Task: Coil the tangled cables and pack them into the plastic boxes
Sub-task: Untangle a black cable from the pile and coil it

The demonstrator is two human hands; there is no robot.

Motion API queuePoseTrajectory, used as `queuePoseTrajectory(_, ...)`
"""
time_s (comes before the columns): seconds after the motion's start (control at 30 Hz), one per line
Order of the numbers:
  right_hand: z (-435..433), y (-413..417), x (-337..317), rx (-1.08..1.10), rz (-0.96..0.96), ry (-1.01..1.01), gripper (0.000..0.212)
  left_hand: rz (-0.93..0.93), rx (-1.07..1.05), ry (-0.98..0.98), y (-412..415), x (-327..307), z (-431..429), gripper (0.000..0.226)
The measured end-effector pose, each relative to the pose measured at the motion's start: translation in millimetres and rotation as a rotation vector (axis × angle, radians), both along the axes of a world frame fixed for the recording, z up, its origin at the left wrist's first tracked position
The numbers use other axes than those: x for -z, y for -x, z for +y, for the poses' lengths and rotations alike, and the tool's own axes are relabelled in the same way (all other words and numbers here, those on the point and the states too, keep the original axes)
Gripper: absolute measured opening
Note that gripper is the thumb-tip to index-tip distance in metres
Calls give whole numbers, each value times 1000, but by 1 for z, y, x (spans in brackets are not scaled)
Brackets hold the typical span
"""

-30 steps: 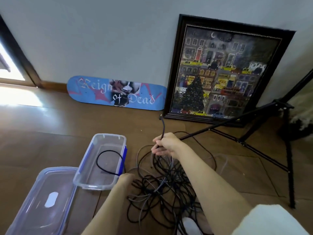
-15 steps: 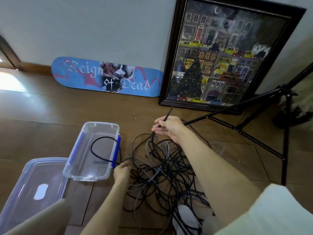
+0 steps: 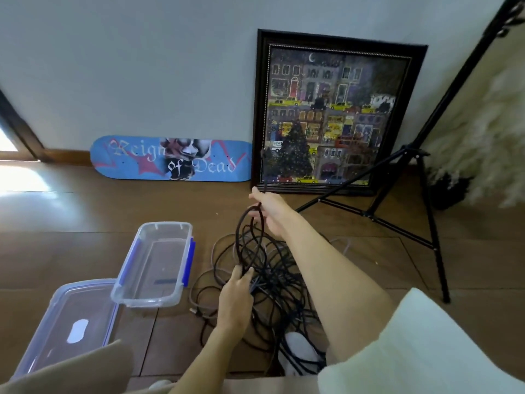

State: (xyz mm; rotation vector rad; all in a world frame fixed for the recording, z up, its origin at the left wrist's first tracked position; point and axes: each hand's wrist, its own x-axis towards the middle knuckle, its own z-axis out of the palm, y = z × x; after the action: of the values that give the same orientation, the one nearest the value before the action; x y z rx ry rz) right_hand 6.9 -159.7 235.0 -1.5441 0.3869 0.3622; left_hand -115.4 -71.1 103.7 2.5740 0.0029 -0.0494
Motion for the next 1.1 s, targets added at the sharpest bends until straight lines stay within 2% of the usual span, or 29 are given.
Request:
queuePoseTrajectory(0.1, -24, 7, -1, 38, 16, 106, 37, 23, 173, 24, -17, -5, -2, 34)
queuePoseTrajectory(0.17, -40, 6, -2, 71, 39, 149, 32, 102, 179, 152, -32, -25, -8, 41)
queuePoseTrajectory(0.23, -50, -1, -5, 93, 21, 131, 29, 160, 124, 359, -48, -47, -6, 56)
queuePoseTrajectory(0.27, -51, -3, -8, 103, 5, 125, 28, 254, 111, 481, -59, -52, -4, 60)
queuePoseTrajectory(0.3, -53, -4, -11, 101, -14, 129, 27, 360, 141, 498, -69, -57, 1, 60)
queuePoseTrajectory(0.33, -54, -4, -14, 88, -30, 143, 26, 449, 175, 388, -75, -66, 10, 52)
queuePoseTrajectory(0.4, -58, -1, -15, 56, -41, 160, 31, 521, 241, -249, -84, -90, 25, 23)
queuePoseTrajectory(0.43, -60, 3, -15, 38, -32, 157, 33, 471, 244, -559, -90, -101, 32, 31)
queuePoseTrajectory(0.47, -62, 7, -16, 12, -17, 150, 33, 420, 193, -665, -95, -115, 34, 37)
queuePoseTrajectory(0.5, -64, 10, -15, -14, -2, 139, 32, 335, 128, -627, -103, -126, 32, 37)
queuePoseTrajectory(0.53, -65, 12, -15, -49, 6, 129, 33, 253, 94, -486, -110, -135, 26, 34)
queuePoseTrajectory(0.57, -63, 13, -15, -89, 3, 121, 34, 196, 75, -262, -118, -144, 16, 32)
queuePoseTrajectory(0.63, -57, 15, -16, -185, -32, 154, 38, 272, 69, 229, -125, -154, -12, 36)
queuePoseTrajectory(0.67, -53, 17, -17, -238, -55, 206, 43, 313, 68, 397, -125, -158, -26, 39)
queuePoseTrajectory(0.73, -51, 22, -21, -345, -84, 293, 58, 250, 23, 519, -125, -152, -44, 37)
queuePoseTrajectory(0.8, -55, 26, -26, -436, -122, 331, 64, 173, -57, 623, -126, -138, -49, 31)
queuePoseTrajectory(0.83, -58, 27, -29, -484, -136, 363, 63, 157, -75, 652, -128, -132, -49, 33)
queuePoseTrajectory(0.87, -59, 27, -32, -521, -135, 406, 58, 150, -74, 600, -129, -131, -46, 35)
queuePoseTrajectory(0.93, -60, 26, -33, -524, -153, 556, 42, 97, -36, 259, -128, -141, -36, 41)
queuePoseTrajectory(0.97, -61, 26, -33, -499, -173, 659, 44, 68, -16, 106, -127, -148, -30, 44)
queuePoseTrajectory(1.03, -68, 33, -42, -489, -243, 941, 47, 82, 18, 4, -128, -160, -11, 40)
queuePoseTrajectory(1.1, -83, 44, -56, -612, -361, 1333, 37, 135, 1, 15, -128, -170, 15, 32)
